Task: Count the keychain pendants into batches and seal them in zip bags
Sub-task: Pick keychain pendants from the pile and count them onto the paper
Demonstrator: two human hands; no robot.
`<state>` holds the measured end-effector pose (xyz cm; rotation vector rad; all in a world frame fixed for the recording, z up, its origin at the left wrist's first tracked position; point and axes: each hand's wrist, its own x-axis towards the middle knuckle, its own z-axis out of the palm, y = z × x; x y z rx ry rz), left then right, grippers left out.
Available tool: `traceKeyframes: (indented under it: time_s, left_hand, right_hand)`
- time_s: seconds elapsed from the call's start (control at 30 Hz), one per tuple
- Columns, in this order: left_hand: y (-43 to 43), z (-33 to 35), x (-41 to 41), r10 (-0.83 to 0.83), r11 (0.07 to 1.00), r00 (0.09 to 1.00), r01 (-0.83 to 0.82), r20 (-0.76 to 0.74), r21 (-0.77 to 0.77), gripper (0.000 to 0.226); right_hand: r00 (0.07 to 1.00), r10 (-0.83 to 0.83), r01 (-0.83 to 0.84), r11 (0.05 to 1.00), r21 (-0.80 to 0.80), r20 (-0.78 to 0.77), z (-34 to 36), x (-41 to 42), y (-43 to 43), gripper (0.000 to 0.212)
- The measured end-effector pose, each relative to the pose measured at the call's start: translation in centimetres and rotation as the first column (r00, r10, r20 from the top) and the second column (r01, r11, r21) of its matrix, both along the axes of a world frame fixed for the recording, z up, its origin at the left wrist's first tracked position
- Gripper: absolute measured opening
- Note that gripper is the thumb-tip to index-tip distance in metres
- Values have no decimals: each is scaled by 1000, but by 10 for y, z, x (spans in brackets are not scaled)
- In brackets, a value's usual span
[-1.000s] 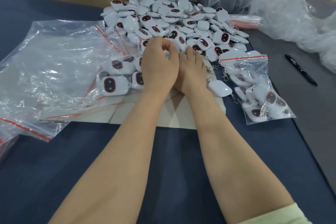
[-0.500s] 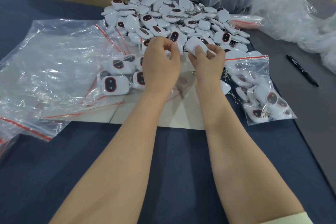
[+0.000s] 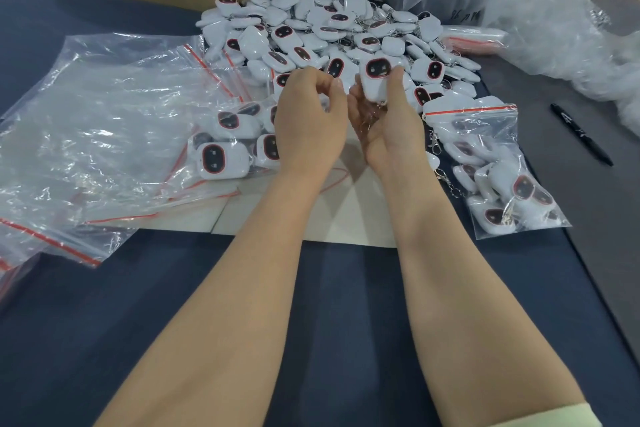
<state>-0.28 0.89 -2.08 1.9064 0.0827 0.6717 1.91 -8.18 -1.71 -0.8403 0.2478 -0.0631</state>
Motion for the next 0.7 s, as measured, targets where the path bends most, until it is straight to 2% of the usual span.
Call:
traceKeyframes:
  time_s: [0.07,0.23,0.37,0.57,0.7]
  left_hand:
    - [0,-1,0,-1,1000,1000,1,-7,5,11]
    - [0,-1,1,-5,1000,1000,5,-11,8,12]
    - [-1,-1,0,-11,1000,1000,12,-13,19,13]
    - [-1,0,0,-12,1000,1000,13,-13,25,9]
    - [0,0,0,-20,999,1000,20,-18,26,9]
  right_hand:
    - [1000,8,-8,1000,11,-19,-1,1,0,38]
    - [999,35,-31,994,105,-32,-3,2,-1,14]
    - [998,61,-61,997,-49,1,-5,1,-2,4]
    - [990,81,-45,955,-294,112,-7,-1,1,5]
    - [992,71,-38,956,-290,106,-7,-1,2,8]
